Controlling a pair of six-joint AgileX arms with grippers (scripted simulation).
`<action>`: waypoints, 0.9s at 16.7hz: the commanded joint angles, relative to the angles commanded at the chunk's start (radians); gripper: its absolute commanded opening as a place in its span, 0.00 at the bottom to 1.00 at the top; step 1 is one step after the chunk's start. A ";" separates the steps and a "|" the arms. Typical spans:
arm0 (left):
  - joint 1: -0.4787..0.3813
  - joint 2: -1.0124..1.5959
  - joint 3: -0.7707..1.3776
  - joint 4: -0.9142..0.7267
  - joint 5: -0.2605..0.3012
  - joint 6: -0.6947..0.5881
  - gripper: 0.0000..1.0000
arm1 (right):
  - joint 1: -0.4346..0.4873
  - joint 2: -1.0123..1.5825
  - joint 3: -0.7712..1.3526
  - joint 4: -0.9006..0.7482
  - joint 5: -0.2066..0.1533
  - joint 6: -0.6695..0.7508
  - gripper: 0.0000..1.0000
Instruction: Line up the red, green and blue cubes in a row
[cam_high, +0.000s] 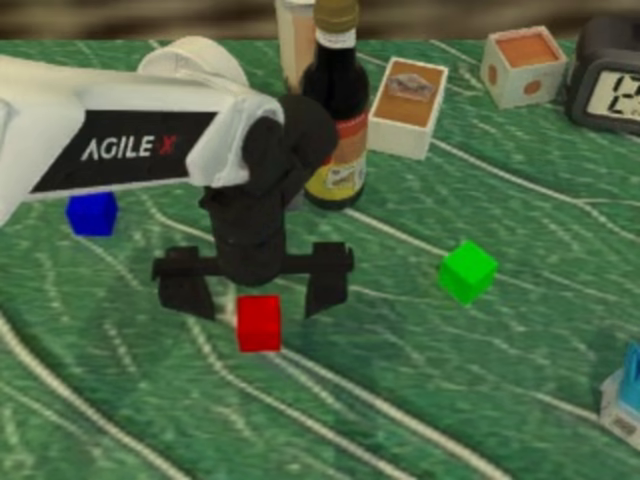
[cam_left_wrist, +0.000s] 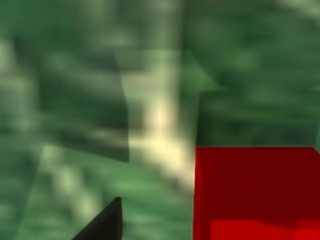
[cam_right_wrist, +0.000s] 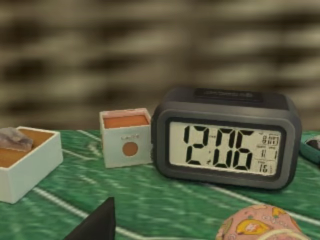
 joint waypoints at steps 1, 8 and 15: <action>-0.001 0.000 0.003 -0.003 0.000 0.000 1.00 | 0.000 0.000 0.000 0.000 0.000 0.000 1.00; 0.012 -0.072 0.144 -0.225 -0.001 -0.007 1.00 | 0.000 0.000 0.000 0.000 0.000 0.000 1.00; 0.014 -0.092 0.151 -0.241 -0.001 -0.006 1.00 | 0.004 0.010 0.010 -0.007 -0.001 -0.002 1.00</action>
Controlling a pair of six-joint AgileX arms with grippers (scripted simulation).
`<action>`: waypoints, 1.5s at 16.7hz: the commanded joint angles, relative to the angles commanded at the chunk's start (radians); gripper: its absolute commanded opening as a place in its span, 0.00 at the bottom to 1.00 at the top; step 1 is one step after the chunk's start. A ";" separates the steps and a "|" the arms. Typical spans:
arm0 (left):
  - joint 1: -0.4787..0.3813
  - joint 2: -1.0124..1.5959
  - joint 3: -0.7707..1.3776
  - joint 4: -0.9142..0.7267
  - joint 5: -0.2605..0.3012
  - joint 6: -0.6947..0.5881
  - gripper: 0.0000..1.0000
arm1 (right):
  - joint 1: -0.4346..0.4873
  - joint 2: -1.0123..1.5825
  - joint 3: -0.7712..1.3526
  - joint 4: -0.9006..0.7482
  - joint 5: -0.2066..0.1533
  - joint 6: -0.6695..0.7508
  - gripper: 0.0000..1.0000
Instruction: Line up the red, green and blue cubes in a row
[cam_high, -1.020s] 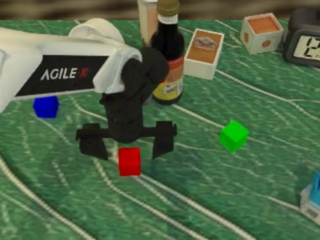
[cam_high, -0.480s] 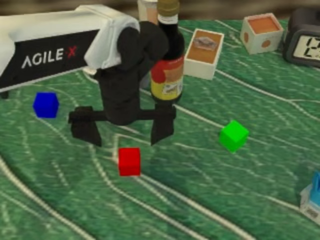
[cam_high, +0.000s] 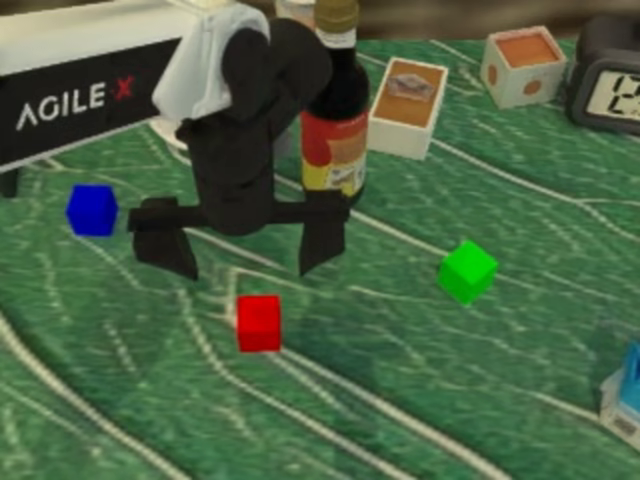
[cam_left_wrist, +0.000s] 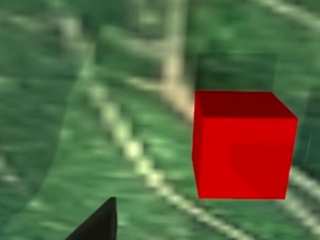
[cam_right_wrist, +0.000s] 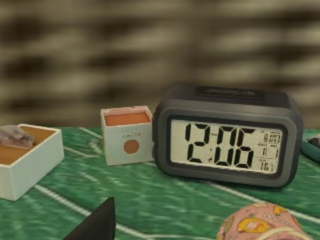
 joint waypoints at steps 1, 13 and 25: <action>0.009 -0.018 -0.018 0.012 -0.001 0.001 1.00 | 0.007 0.021 0.020 -0.015 -0.001 -0.003 1.00; 0.351 -0.932 -0.757 0.487 -0.017 0.145 1.00 | 0.217 1.014 0.827 -0.557 0.001 -0.115 1.00; 0.596 -1.861 -1.483 1.041 0.010 0.553 1.00 | 0.431 2.033 1.646 -1.112 0.003 -0.229 1.00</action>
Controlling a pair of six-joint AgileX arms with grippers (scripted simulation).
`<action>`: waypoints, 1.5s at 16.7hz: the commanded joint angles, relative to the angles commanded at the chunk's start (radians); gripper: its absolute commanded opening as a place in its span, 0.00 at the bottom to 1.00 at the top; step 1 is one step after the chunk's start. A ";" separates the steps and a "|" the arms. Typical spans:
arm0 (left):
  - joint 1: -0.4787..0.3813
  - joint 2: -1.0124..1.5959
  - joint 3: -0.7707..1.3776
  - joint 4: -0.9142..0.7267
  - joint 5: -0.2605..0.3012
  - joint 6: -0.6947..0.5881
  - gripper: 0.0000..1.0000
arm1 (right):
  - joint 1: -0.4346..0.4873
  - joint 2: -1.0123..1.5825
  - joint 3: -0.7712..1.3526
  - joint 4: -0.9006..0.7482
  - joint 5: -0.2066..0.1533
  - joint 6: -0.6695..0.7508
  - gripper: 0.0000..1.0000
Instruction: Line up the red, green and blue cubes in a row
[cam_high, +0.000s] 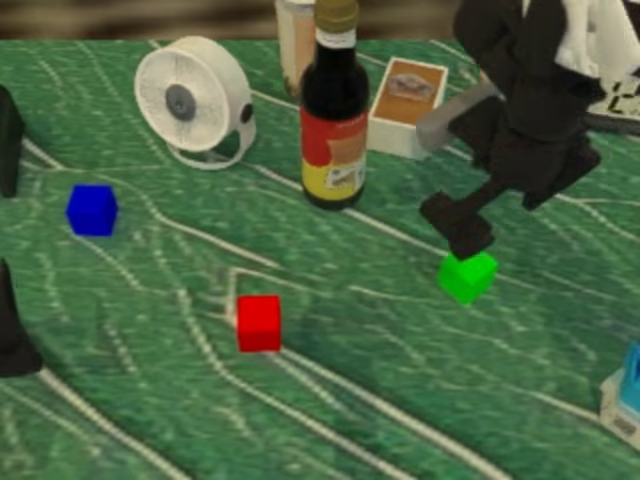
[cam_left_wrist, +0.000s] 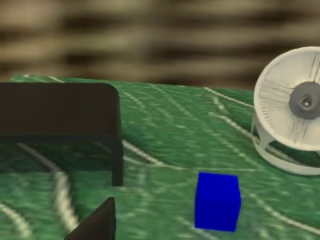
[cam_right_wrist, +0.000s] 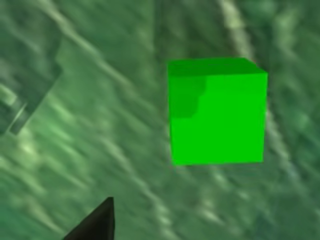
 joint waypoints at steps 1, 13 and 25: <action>0.006 -0.037 -0.023 0.027 0.003 0.022 1.00 | 0.009 0.040 0.037 -0.022 0.000 -0.005 1.00; 0.016 -0.109 -0.061 0.077 0.008 0.063 1.00 | 0.024 0.128 0.044 0.019 0.001 -0.014 1.00; 0.016 -0.109 -0.061 0.077 0.008 0.063 1.00 | 0.027 0.199 -0.079 0.215 0.002 -0.011 0.85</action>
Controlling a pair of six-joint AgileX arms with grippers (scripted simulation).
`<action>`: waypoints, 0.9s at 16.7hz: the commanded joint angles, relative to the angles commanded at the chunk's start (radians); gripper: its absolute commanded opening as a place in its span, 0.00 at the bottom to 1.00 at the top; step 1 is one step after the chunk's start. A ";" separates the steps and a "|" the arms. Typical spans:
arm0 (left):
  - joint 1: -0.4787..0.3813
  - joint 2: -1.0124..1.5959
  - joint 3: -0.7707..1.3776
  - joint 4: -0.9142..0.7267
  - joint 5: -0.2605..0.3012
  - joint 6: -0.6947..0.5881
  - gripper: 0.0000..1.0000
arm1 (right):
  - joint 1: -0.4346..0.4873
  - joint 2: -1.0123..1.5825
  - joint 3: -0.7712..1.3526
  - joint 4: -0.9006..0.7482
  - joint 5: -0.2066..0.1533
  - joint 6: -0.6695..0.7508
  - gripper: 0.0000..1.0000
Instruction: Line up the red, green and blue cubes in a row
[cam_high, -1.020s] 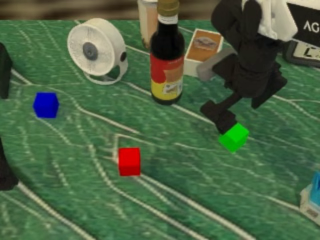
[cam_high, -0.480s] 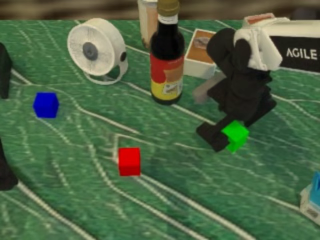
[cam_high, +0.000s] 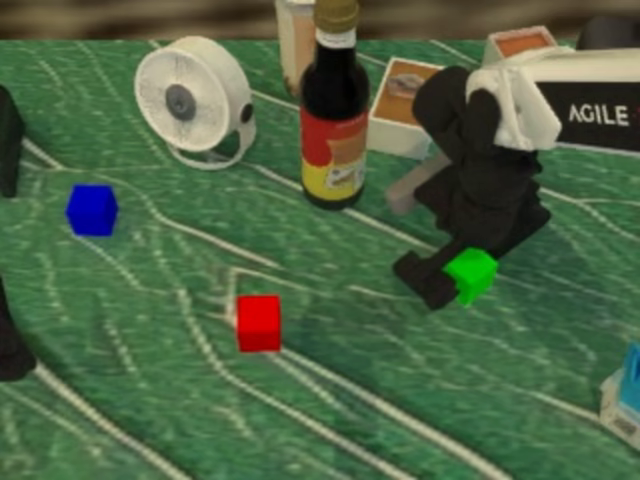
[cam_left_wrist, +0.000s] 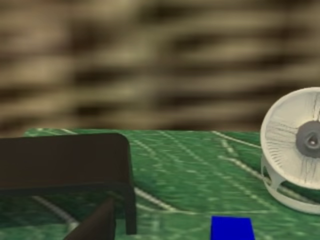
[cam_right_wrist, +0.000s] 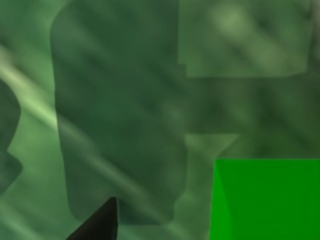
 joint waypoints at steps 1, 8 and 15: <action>0.000 0.000 0.000 0.000 0.000 0.000 1.00 | 0.000 0.000 0.000 0.000 0.000 0.000 0.77; 0.000 0.000 0.000 0.000 0.000 0.000 1.00 | 0.000 0.000 0.000 0.000 0.000 0.000 0.25; 0.000 0.000 0.000 0.000 0.000 0.000 1.00 | 0.000 0.000 0.000 0.000 0.000 0.000 0.00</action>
